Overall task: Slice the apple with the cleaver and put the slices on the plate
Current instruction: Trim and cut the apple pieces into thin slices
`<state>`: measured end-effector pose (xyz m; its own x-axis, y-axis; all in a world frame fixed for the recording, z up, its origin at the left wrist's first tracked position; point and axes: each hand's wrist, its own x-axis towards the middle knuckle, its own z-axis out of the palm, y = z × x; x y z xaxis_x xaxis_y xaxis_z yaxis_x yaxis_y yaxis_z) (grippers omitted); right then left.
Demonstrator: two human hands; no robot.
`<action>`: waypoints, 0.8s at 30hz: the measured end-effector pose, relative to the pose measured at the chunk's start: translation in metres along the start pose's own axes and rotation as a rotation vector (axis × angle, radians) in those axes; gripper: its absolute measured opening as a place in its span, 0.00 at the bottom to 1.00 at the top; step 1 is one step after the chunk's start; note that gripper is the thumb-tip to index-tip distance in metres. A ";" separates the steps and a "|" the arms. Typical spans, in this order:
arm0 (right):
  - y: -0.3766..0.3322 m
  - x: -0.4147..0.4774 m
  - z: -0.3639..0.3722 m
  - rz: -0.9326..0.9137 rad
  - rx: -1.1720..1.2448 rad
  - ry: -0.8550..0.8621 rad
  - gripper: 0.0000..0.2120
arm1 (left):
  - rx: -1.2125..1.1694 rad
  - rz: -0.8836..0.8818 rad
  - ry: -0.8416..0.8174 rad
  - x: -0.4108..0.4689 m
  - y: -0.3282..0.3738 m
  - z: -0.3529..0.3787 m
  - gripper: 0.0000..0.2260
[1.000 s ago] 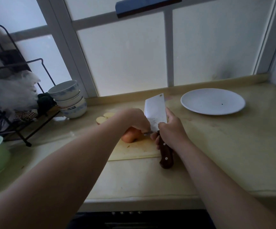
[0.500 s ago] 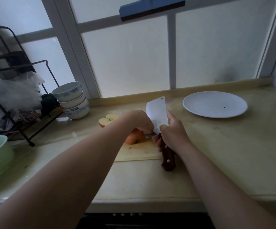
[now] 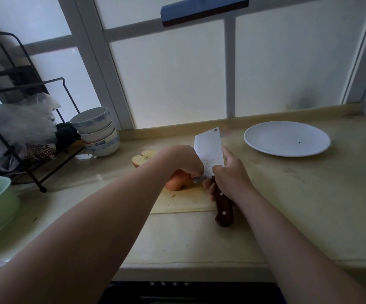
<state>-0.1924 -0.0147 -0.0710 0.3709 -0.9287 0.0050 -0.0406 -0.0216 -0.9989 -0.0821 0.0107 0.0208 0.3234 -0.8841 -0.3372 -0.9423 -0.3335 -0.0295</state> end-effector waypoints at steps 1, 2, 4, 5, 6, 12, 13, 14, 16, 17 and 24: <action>0.000 0.000 0.000 0.003 0.001 -0.005 0.39 | -0.003 0.000 -0.002 0.000 0.000 0.000 0.06; 0.000 -0.001 0.000 0.007 0.002 -0.010 0.39 | -0.002 0.002 -0.001 0.000 0.000 0.000 0.06; -0.001 -0.001 0.001 0.011 -0.001 -0.019 0.38 | 0.002 0.006 0.004 0.000 -0.001 -0.001 0.07; -0.001 -0.001 0.001 0.011 -0.003 -0.021 0.38 | 0.003 0.007 0.004 -0.001 -0.001 -0.001 0.08; -0.002 0.000 0.001 0.012 -0.004 -0.022 0.38 | 0.006 0.009 0.001 -0.001 -0.001 -0.001 0.09; -0.002 0.002 0.002 0.028 0.000 -0.027 0.39 | -0.016 0.004 0.009 0.001 -0.003 -0.001 0.09; -0.002 0.001 0.002 0.030 0.003 -0.027 0.39 | -0.030 -0.004 0.006 0.002 -0.003 0.000 0.10; -0.002 0.001 0.002 0.030 0.003 -0.027 0.39 | -0.038 -0.009 0.008 0.003 -0.003 0.000 0.10; -0.003 0.000 0.001 0.024 0.002 -0.025 0.38 | -0.033 -0.008 0.016 0.004 -0.003 0.001 0.11; -0.004 0.000 0.001 0.023 0.002 -0.023 0.38 | -0.025 -0.004 0.020 0.004 -0.003 0.001 0.11; -0.004 0.000 0.000 0.042 0.018 -0.008 0.38 | -0.037 -0.006 0.044 0.008 -0.004 0.002 0.09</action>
<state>-0.1917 -0.0147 -0.0665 0.3770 -0.9255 -0.0372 -0.0398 0.0240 -0.9989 -0.0759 0.0061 0.0166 0.3331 -0.8953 -0.2959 -0.9368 -0.3497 0.0035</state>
